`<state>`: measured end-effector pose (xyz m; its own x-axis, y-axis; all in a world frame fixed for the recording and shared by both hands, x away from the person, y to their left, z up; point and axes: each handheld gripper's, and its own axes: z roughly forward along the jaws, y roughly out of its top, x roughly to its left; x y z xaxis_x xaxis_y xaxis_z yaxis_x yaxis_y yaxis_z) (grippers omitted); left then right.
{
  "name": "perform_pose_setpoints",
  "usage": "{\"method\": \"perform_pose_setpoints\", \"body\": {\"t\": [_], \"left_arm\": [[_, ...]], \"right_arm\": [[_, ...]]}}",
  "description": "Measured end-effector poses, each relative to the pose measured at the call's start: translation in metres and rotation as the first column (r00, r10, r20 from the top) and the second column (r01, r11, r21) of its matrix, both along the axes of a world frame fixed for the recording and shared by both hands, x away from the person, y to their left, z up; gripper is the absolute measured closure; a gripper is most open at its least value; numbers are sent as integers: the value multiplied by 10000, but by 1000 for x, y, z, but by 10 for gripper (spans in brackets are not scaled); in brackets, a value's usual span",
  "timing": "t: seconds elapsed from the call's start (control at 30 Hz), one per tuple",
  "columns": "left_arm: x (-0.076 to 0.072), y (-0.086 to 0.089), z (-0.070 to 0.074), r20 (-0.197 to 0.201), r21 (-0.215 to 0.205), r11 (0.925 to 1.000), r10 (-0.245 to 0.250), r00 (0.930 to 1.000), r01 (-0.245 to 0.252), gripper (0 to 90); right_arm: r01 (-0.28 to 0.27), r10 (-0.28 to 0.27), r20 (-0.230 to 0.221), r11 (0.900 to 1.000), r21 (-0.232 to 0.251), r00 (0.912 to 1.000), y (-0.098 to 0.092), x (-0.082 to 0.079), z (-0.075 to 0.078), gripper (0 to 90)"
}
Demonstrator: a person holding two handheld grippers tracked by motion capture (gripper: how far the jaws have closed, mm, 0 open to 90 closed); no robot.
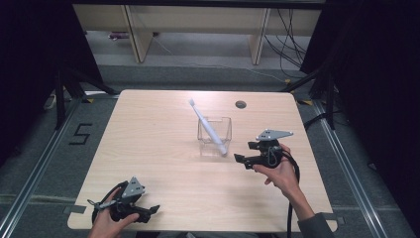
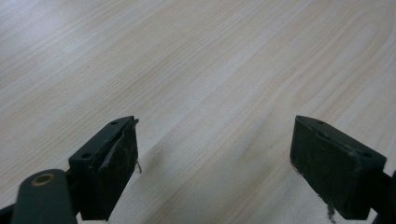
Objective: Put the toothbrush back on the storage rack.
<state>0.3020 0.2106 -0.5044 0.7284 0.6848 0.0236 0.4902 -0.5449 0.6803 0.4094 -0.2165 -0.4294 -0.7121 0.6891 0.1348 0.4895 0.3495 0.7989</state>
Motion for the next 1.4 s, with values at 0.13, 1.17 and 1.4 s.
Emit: {"method": "perform_pose_setpoints", "body": {"t": [0.13, 1.17, 1.4], "left_arm": [[0, 1, 0, 14, -41, 10000, 47, 10000, -47, 148], [-1, 4, 2, 93, -28, 10000, 75, 9999, -75, 148], [-1, 2, 2, 131, -128, 9999, 113, 9998, -111, 148]], "right_arm": [[155, -154, -214, 9998, 78, 9997, -2, -2, -5, 234], [428, -427, -715, 9991, -2, 9965, -17, -21, -35, 221], [368, -370, -784, 9993, -45, 9962, -19, -30, -44, 222]]}}
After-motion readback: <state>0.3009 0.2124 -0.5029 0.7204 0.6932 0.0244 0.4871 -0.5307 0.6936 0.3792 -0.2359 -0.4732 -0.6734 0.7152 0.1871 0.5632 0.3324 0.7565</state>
